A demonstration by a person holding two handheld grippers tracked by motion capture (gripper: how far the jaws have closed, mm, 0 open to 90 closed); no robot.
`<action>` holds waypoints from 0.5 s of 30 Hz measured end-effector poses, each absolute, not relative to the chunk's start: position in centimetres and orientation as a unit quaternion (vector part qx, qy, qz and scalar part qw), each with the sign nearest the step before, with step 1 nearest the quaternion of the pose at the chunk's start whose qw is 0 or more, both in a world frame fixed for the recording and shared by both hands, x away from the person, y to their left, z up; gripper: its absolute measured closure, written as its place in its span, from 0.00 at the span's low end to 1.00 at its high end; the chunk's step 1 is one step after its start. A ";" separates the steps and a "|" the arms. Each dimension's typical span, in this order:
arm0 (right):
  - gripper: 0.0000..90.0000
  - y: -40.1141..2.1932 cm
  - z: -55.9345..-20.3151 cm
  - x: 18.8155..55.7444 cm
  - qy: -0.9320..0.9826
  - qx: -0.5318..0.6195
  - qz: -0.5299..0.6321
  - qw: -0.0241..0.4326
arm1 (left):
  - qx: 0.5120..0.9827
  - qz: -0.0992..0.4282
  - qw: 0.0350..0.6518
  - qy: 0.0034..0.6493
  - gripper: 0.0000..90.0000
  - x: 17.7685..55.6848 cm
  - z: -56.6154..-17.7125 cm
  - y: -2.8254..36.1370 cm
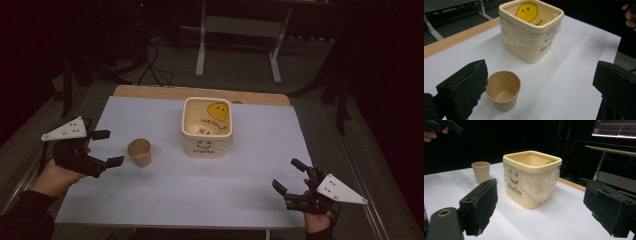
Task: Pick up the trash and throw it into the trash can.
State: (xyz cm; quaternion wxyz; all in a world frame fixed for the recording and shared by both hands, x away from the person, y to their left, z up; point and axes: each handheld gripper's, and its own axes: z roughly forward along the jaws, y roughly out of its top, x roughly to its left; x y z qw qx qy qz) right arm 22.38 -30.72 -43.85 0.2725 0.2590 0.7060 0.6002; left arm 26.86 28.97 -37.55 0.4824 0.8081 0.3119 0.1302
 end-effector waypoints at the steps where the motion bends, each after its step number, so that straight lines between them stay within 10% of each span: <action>1: 0.13 -30.7 -43.9 22.4 0.707 0.259 0.600 0.272 | 0.810 0.129 0.480 0.311 0.01 27.0 -37.4 29.0; 15: 0.13 -30.4 -43.8 22.3 0.711 0.255 0.598 0.268 | 0.846 0.118 0.419 0.306 0.01 29.2 -35.5 28.8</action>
